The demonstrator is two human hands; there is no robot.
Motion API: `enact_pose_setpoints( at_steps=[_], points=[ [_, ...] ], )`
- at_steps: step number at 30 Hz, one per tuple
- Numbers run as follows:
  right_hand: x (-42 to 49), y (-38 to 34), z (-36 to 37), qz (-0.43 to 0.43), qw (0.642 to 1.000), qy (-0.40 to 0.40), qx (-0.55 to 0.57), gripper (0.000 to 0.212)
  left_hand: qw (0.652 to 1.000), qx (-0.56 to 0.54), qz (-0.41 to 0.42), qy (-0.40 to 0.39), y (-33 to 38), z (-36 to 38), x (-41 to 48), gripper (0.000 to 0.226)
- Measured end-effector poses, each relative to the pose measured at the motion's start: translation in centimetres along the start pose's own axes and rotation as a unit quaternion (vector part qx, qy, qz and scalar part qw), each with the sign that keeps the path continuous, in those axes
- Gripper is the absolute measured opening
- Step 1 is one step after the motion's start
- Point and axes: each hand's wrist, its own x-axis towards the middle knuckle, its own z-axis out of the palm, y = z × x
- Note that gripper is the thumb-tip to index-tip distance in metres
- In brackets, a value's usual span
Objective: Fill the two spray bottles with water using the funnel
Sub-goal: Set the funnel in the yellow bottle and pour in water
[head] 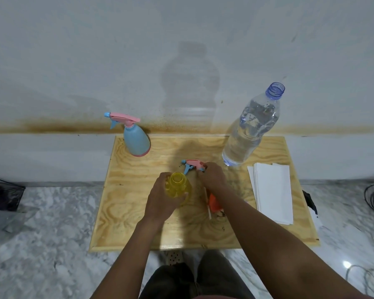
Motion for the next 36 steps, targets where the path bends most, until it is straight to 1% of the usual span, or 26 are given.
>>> enact_pose_setpoints(
  at_steps=[1, 2, 4, 6, 8, 9, 11, 13, 15, 18, 20, 22, 24, 28, 32, 34, 36],
  points=[
    [-0.5, 0.0, -0.5, -0.008, 1.000, 0.008, -0.002, 0.041, 1.000, 0.001, 0.000, 0.000, 0.0, 0.0, 0.0, 0.063],
    [-1.1, 0.0, -1.1, -0.023, 0.999, 0.025, 0.003, 0.042, 1.000, 0.002, 0.000, 0.000, 0.0, 0.0, 0.1, 0.064],
    [-2.7, 0.0, -2.4, -0.048, 0.995, 0.074, 0.034, 0.038, 1.000, 0.004, -0.002, -0.001, 0.1, 0.0, 0.1, 0.066],
    [-4.8, 0.2, -3.9, -0.062, 0.984, 0.148, 0.072, 0.033, 1.000, 0.013, -0.008, 0.005, 0.2, 0.1, -0.1, 0.073],
    [-6.7, 0.8, -5.4, -0.078, 0.962, 0.240, 0.102, 0.027, 1.000, 0.016, -0.011, 0.018, 0.5, 0.2, -0.3, 0.077],
    [-7.4, 1.1, -6.3, -0.092, 0.947, 0.286, 0.112, 0.025, 1.000, 0.009, -0.010, 0.027, 0.8, 0.2, -0.5, 0.076],
    [-8.2, 1.9, -8.1, -0.120, 0.917, 0.353, 0.140, 0.027, 0.999, -0.015, -0.005, 0.046, 1.3, 0.4, -0.7, 0.065],
    [-8.0, 2.5, -10.1, -0.138, 0.900, 0.375, 0.174, 0.036, 0.997, -0.037, -0.005, 0.065, 1.8, 0.6, -0.9, 0.055],
    [-7.1, 2.8, -12.1, -0.147, 0.899, 0.357, 0.208, 0.053, 0.995, -0.056, -0.008, 0.080, 2.2, 0.9, -1.1, 0.052],
    [-5.9, 2.3, -14.7, -0.159, 0.906, 0.292, 0.261, 0.080, 0.993, -0.071, -0.005, 0.091, 2.8, 1.3, -1.2, 0.052],
    [-5.0, 1.6, -15.9, -0.174, 0.909, 0.260, 0.276, 0.091, 0.993, -0.071, -0.007, 0.093, 3.0, 1.5, -1.1, 0.052],
    [-4.0, 1.1, -16.6, -0.195, 0.912, 0.232, 0.278, 0.096, 0.993, -0.068, -0.009, 0.098, 2.9, 1.7, -0.9, 0.052],
    [-2.8, 0.7, -16.9, -0.213, 0.910, 0.203, 0.291, 0.097, 0.993, -0.062, -0.011, 0.102, 2.5, 1.8, -0.7, 0.052],
    [-1.2, 0.6, -17.0, -0.216, 0.904, 0.200, 0.310, 0.089, 0.993, -0.051, -0.022, 0.108, 2.0, 2.0, -0.3, 0.054],
    [-0.8, 0.4, -17.1, -0.244, 0.895, 0.167, 0.335, 0.081, 0.991, -0.055, -0.029, 0.115, 2.1, 2.1, -0.4, 0.056],
    [-0.8, 0.3, -16.9, -0.247, 0.888, 0.181, 0.343, 0.077, 0.991, -0.061, -0.034, 0.116, 2.2, 2.2, -0.6, 0.058],
    [-0.8, 0.3, -16.4, -0.245, 0.878, 0.199, 0.360, 0.078, 0.991, -0.061, -0.042, 0.116, 2.3, 2.3, -0.8, 0.067]
  ],
)
